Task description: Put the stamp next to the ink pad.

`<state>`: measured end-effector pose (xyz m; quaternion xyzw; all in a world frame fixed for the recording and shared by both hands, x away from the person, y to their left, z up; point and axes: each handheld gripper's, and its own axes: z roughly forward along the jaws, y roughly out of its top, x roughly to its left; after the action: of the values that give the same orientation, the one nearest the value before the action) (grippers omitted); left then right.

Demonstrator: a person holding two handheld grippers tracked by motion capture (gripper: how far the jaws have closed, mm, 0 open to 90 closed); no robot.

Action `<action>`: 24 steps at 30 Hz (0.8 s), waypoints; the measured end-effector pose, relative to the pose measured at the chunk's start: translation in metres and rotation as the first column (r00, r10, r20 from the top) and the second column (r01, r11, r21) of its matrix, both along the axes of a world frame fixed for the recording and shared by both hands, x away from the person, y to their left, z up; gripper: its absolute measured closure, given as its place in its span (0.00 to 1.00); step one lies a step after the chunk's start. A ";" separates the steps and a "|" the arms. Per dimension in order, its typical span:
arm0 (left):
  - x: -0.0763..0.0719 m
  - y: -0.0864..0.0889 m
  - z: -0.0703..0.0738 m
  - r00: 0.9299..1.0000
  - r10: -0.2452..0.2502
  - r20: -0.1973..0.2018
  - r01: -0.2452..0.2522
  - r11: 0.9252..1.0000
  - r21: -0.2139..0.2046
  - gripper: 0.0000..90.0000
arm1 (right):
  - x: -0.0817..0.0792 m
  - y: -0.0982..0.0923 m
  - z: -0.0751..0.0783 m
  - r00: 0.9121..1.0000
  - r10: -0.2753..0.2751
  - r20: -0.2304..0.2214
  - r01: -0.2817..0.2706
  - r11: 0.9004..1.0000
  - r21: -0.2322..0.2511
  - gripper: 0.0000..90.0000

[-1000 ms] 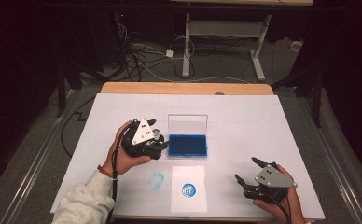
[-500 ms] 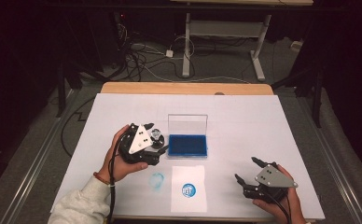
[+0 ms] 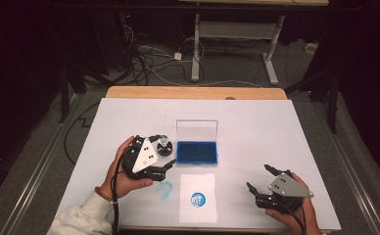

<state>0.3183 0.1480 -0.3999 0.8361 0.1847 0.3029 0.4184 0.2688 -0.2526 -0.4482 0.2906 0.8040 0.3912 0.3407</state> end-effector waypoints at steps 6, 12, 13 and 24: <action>-0.008 0.004 -0.002 1.000 -0.001 0.018 0.001 1.000 0.008 0.18 | -0.001 0.001 0.000 1.000 0.001 0.002 -0.001 1.000 -0.002 0.25; -0.016 0.009 -0.005 0.999 0.001 0.035 -0.001 1.000 0.011 0.18 | -0.001 0.001 0.001 1.000 0.001 0.008 -0.001 1.000 -0.001 0.25; -0.017 0.011 -0.005 0.999 0.002 0.033 -0.002 1.000 0.007 0.18 | -0.001 0.001 0.002 1.000 0.002 0.009 -0.002 1.000 -0.001 0.25; -0.032 0.024 -0.016 0.999 0.025 0.032 -0.025 1.000 0.014 0.18 | -0.003 0.002 0.003 1.000 0.000 0.014 0.000 1.000 0.001 0.25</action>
<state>0.2861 0.1720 -0.4159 0.8319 0.1861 0.3226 0.4113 0.2663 -0.2508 -0.4449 0.2879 0.8015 0.3935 0.3462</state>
